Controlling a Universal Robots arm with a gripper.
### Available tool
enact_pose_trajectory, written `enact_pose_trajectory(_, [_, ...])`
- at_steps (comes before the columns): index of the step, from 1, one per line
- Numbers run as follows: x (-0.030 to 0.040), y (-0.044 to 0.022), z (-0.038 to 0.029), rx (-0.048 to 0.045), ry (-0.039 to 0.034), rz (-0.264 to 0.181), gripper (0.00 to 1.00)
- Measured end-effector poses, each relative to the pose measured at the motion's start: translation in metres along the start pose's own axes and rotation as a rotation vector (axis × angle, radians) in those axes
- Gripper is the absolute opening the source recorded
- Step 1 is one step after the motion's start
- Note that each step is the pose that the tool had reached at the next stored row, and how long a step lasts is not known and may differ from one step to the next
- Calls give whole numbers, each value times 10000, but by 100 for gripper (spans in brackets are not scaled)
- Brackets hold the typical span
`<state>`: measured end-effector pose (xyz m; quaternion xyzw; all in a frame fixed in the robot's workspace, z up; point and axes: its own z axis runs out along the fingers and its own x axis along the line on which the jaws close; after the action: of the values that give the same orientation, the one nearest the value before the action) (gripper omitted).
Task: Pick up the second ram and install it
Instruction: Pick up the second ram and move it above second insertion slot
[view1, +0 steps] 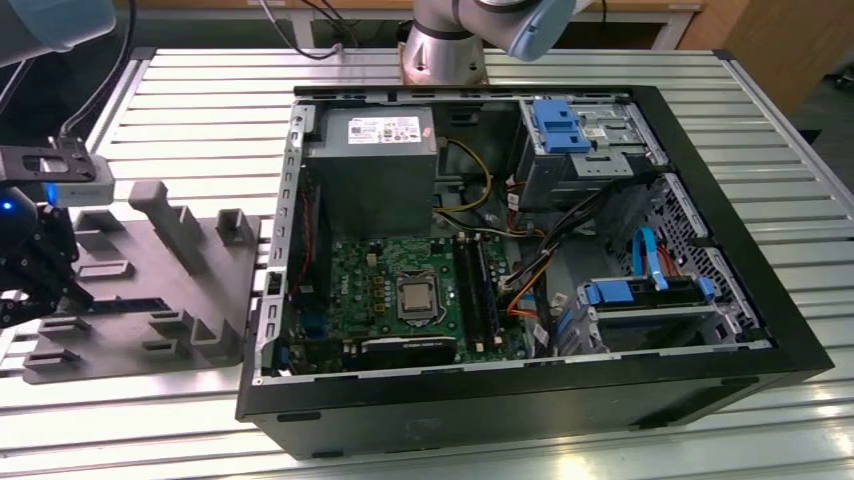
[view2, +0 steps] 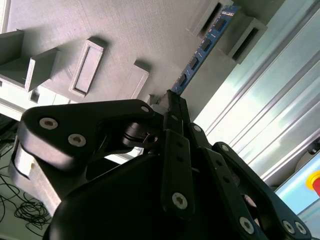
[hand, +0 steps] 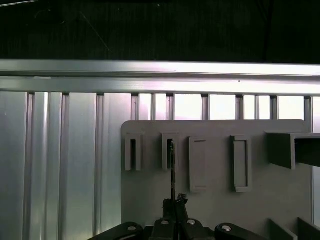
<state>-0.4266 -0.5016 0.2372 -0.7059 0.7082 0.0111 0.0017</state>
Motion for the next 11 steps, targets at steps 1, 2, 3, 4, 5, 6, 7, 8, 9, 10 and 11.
enact_pose_trajectory(1, [0,0,-7,0,0,0,12])
enact_pose_trajectory(2, [0,0,-14,1,-1,0,12])
enact_pose_trajectory(3, [0,0,-21,0,-1,0,12])
enact_pose_trajectory(4, [0,0,-27,0,-1,0,12])
enact_pose_trajectory(5, [-1,0,-32,1,-2,0,12])
enact_pose_trajectory(6, [-1,1,-39,0,-3,0,12])
enact_pose_trajectory(7, [-1,1,-46,-1,-4,0,12])
enact_pose_trajectory(8, [-1,1,-52,0,-6,0,12])
enact_pose_trajectory(9, [-1,1,-58,0,-6,-1,12])
enact_pose_trajectory(10, [-1,1,-64,0,-8,-1,12])
enact_pose_trajectory(11, [-1,1,-70,1,-7,-1,12])
